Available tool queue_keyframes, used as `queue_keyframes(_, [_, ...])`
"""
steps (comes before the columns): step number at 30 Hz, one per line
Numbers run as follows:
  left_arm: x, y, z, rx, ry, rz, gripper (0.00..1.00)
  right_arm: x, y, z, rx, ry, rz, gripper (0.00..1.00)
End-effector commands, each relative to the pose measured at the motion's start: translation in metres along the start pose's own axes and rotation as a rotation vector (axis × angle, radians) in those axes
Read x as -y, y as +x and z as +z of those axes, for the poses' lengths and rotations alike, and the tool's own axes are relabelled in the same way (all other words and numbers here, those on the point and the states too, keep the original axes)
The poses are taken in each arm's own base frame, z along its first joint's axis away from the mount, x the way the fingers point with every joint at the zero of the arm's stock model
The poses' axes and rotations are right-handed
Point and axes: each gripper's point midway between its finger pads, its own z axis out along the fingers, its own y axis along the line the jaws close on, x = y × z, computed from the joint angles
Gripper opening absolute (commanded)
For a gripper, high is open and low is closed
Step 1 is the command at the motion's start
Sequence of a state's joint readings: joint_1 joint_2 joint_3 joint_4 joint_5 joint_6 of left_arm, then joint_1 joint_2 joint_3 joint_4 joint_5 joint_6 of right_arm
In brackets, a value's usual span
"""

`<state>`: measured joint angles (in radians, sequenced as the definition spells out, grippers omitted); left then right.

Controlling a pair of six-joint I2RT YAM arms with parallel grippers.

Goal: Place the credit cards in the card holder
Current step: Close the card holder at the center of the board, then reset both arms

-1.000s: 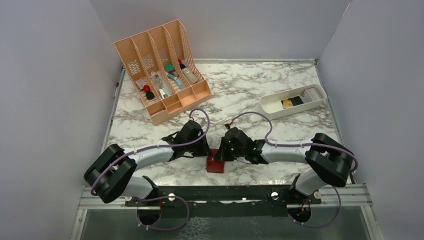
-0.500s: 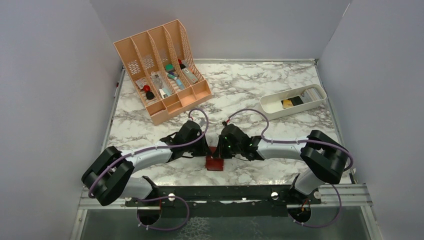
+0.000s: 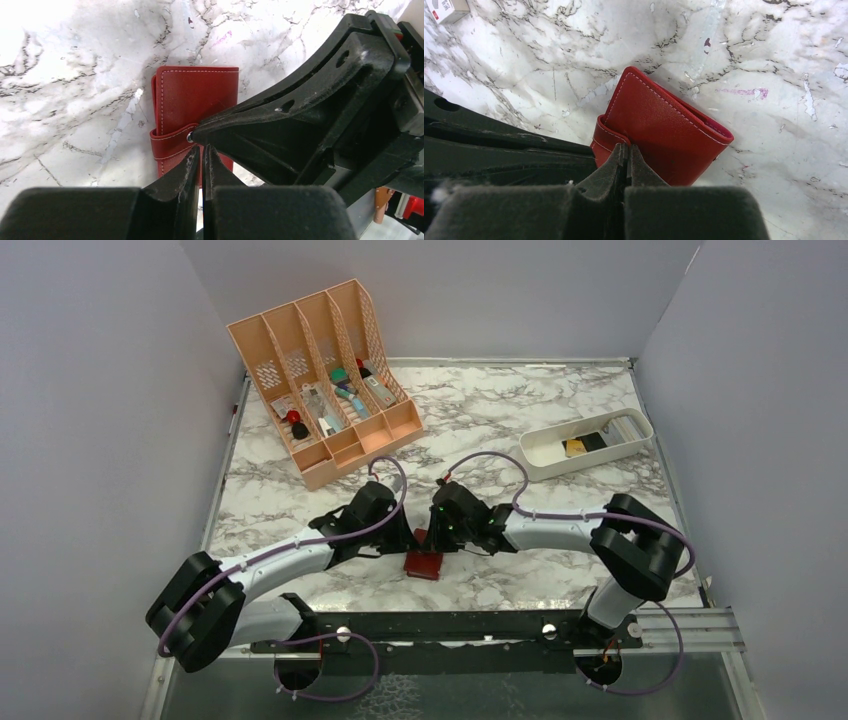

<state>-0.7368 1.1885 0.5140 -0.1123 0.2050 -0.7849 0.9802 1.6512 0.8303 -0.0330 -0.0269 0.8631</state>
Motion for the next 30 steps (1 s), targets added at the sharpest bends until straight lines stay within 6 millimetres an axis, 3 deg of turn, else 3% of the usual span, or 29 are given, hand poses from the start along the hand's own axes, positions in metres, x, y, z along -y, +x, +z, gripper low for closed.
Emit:
queue_keyframes(1, [-0.004, -0.001, -0.003, 0.015, -0.025, 0.000, 0.10, 0.060, 0.020, 0.000, -0.044, 0.225, -0.036, 0.01])
queue_keyframes(7, [-0.002, -0.005, -0.007, 0.028, -0.023, 0.012, 0.12, 0.013, -0.007, -0.026, 0.021, 0.066, -0.040, 0.23])
queue_keyframes(10, [0.004, -0.010, -0.013, 0.044, -0.007, 0.035, 0.14, -0.008, -0.027, -0.056, 0.101, -0.008, -0.054, 0.37])
queue_keyframes(14, [0.030, -0.032, -0.034, 0.115, 0.051, 0.092, 0.18, -0.024, -0.051, -0.100, 0.226, -0.068, -0.091, 0.48])
queue_keyframes(20, [0.065, -0.079, -0.094, 0.286, 0.060, 0.184, 0.40, -0.027, -0.077, -0.173, 0.427, -0.113, -0.127, 0.71])
queue_keyframes(21, [0.070, -0.085, -0.105, 0.314, 0.060, 0.196, 0.43, -0.026, -0.081, -0.184, 0.456, -0.114, -0.125, 0.88])
queue_keyframes(22, [0.076, -0.092, -0.116, 0.344, 0.065, 0.207, 0.46, -0.024, -0.083, -0.196, 0.481, -0.116, -0.123, 0.99])
queue_keyframes(26, [0.094, -0.110, -0.158, 0.447, 0.092, 0.247, 0.56, -0.016, -0.088, -0.238, 0.583, -0.136, -0.114, 0.99])
queue_keyframes(28, [0.102, -0.115, -0.177, 0.490, 0.112, 0.263, 0.66, -0.008, -0.087, -0.253, 0.627, -0.139, -0.115, 0.99])
queue_keyframes(29, [0.106, -0.118, -0.187, 0.511, 0.124, 0.272, 0.87, -0.001, -0.087, -0.259, 0.655, -0.125, -0.118, 0.99])
queue_keyframes(30, [0.108, -0.119, -0.194, 0.530, 0.133, 0.280, 0.97, 0.006, -0.088, -0.264, 0.681, -0.106, -0.113, 0.99])
